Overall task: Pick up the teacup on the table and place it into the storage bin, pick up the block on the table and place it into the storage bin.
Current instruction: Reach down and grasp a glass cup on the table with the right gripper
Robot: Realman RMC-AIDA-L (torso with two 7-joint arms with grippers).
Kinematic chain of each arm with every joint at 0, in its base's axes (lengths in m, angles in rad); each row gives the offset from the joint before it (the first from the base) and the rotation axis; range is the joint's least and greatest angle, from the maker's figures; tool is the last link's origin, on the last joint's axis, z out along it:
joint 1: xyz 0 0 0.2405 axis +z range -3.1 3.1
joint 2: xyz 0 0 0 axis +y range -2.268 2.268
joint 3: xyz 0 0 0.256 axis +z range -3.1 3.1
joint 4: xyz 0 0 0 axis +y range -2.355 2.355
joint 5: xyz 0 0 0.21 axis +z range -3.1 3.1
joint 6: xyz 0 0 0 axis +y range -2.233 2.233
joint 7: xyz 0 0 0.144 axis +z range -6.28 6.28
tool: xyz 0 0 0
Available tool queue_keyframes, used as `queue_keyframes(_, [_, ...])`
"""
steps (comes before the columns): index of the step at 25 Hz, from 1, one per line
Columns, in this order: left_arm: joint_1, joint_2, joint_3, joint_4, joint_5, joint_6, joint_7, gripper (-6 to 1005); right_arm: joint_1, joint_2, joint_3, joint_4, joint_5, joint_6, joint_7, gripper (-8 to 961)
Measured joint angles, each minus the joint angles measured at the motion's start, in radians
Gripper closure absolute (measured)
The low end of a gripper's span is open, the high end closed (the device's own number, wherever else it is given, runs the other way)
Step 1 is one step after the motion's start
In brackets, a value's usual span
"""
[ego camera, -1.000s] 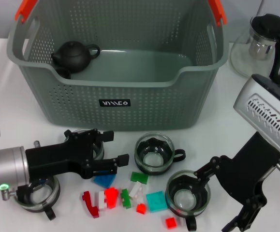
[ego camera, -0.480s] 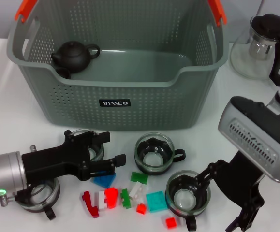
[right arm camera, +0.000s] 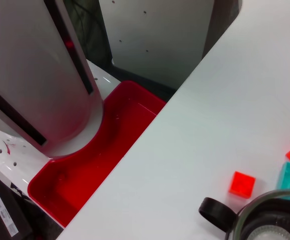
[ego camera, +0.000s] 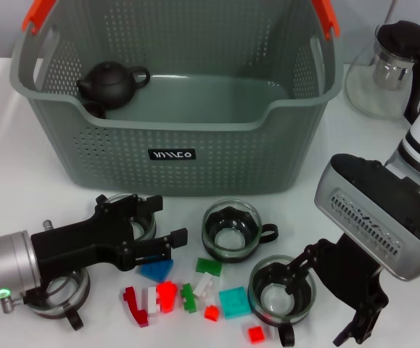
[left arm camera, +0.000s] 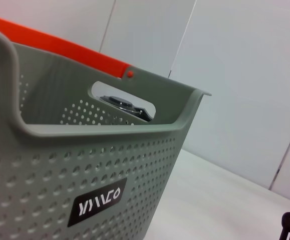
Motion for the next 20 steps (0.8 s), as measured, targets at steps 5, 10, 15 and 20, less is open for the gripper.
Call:
queue_keyframes(5, [0.000, 0.001, -0.010, -0.004, 0.000, 0.000, 0.009, 137, 0.015, 0.001, 0.002, -0.003, 0.005, 0.001, 0.000, 9])
queue_keyframes(10, [0.000, 0.001, -0.010, -0.005, 0.000, 0.000, 0.010, 138, 0.020, 0.001, 0.002, -0.017, 0.008, 0.011, 0.001, 8])
queue_keyframes(15, [0.000, 0.001, -0.009, -0.005, 0.000, 0.000, 0.022, 138, 0.027, 0.002, -0.007, -0.017, 0.008, 0.019, 0.001, 10])
queue_keyframes(20, [0.000, 0.000, -0.011, -0.005, 0.000, 0.000, 0.023, 139, 0.027, 0.004, -0.044, -0.017, 0.011, 0.032, 0.001, 9])
